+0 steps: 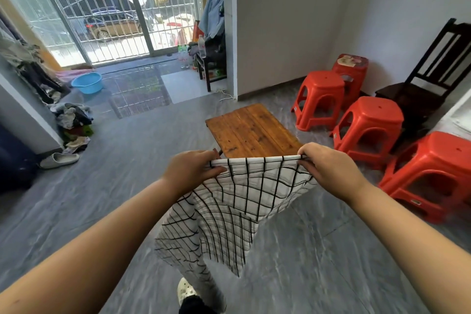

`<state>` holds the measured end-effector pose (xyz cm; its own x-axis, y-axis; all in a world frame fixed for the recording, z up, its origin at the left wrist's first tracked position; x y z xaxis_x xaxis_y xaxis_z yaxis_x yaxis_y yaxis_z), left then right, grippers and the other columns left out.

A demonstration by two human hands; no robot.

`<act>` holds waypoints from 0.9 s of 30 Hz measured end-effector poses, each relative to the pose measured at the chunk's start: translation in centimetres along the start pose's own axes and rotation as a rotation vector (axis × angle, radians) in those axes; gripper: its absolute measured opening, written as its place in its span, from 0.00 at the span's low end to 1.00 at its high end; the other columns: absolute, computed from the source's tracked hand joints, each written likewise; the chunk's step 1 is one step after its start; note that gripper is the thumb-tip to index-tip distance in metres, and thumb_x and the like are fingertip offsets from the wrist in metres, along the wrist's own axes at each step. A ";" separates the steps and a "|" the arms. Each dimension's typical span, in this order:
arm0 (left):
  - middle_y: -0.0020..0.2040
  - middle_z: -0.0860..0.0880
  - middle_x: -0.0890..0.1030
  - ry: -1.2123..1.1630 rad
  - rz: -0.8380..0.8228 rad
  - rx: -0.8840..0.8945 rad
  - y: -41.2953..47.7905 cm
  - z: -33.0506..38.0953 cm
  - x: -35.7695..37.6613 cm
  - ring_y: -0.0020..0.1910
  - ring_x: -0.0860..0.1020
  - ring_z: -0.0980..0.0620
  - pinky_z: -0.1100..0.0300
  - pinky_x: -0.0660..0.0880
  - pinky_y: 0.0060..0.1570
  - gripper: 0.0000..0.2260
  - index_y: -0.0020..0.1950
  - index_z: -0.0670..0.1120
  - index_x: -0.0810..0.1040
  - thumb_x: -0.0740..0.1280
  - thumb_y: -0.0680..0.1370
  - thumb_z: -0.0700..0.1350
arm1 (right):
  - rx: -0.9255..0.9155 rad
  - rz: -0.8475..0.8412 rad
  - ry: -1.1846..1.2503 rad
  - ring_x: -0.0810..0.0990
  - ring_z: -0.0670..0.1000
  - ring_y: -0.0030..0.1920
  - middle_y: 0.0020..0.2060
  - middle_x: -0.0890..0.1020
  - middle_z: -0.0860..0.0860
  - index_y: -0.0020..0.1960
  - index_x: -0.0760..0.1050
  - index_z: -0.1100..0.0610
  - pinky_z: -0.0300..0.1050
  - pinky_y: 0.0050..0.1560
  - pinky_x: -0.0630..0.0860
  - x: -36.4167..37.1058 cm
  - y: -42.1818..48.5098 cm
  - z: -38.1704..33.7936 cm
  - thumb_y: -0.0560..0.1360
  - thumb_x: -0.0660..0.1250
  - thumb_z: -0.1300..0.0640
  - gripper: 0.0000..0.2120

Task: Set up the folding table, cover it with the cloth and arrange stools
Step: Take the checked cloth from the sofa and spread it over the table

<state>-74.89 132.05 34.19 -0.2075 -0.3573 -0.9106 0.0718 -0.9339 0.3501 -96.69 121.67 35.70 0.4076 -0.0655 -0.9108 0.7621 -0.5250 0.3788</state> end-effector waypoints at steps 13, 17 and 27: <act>0.32 0.55 0.70 -0.040 -0.146 -0.069 5.8 -0.6 5.9 0.31 0.69 0.53 0.62 0.59 0.27 0.17 0.37 0.49 0.66 0.65 0.74 0.60 | 0.034 -0.062 -0.066 0.79 0.56 0.42 0.42 0.79 0.50 0.47 0.74 0.57 0.47 0.34 0.71 2.0 3.9 6.9 0.74 0.67 0.58 0.04; 0.32 0.54 0.73 -0.066 -0.153 -0.059 9.8 -2.6 9.6 0.32 0.74 0.50 0.57 0.69 0.30 0.25 0.39 0.46 0.72 0.55 0.72 0.69 | 0.035 -0.088 -0.088 0.80 0.57 0.41 0.41 0.79 0.51 0.46 0.74 0.57 0.46 0.33 0.69 3.7 7.3 10.4 0.73 0.68 0.58 0.04; 0.33 0.54 0.76 -0.136 -0.166 -0.087 24.5 -9.6 19.6 0.32 0.73 0.53 0.61 0.61 0.27 0.18 0.39 0.49 0.72 0.61 0.73 0.64 | 0.129 -0.224 -0.162 0.79 0.59 0.40 0.40 0.79 0.52 0.45 0.74 0.57 0.47 0.34 0.68 10.0 19.5 22.2 0.72 0.69 0.59 0.05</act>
<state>-67.83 102.06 22.80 -0.3526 -0.2004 -0.9141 0.1083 -0.9790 0.1729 -88.95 91.98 30.33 0.1430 -0.0652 -0.9876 0.7498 -0.6442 0.1511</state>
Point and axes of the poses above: each hand's wrist, its own y-axis towards the middle knuckle, its own x-axis out of the palm, z = x × y, the point moved 10 cm from there along y, towards the middle knuckle
